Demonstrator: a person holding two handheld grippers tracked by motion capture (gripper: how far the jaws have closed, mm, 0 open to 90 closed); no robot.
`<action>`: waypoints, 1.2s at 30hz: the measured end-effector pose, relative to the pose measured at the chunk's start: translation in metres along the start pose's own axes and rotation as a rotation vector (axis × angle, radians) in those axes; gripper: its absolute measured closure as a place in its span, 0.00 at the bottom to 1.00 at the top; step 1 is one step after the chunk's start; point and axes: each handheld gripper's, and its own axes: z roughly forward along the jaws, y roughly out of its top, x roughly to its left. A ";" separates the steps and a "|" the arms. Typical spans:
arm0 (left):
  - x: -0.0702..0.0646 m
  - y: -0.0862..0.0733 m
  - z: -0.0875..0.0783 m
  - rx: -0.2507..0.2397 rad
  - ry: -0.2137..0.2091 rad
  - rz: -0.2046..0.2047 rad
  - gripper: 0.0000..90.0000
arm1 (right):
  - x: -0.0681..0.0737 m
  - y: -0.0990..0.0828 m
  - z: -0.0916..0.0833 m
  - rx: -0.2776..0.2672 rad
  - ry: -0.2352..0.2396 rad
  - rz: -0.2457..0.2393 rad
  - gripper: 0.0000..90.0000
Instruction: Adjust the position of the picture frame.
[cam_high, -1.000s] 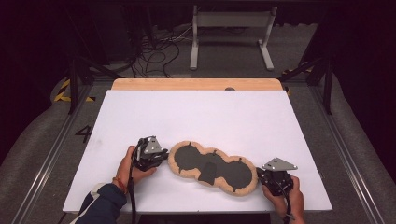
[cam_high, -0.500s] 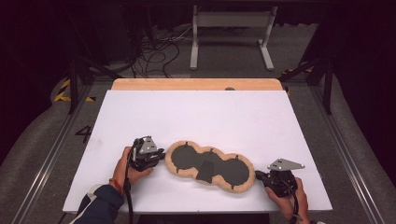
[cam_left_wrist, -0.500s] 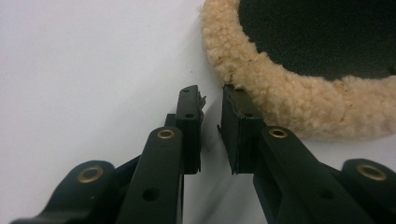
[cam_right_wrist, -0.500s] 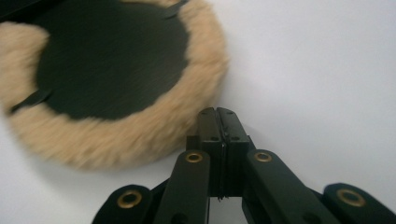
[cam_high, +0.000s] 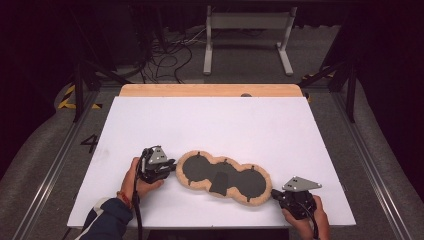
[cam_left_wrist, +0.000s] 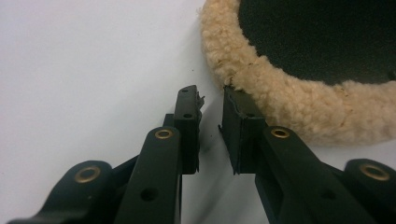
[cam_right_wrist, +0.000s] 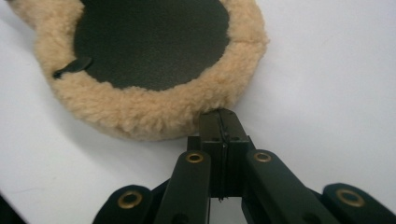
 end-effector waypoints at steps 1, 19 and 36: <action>0.000 -0.001 0.000 0.000 -0.002 -0.007 0.85 | 0.000 0.001 0.001 0.000 -0.004 -0.001 1.00; 0.008 -0.010 -0.009 0.003 -0.011 -0.068 0.89 | -0.014 0.023 0.026 -0.020 -0.033 0.020 1.00; -0.001 -0.009 -0.009 -0.001 -0.017 -0.070 1.00 | -0.036 0.035 0.041 -0.048 -0.024 0.003 1.00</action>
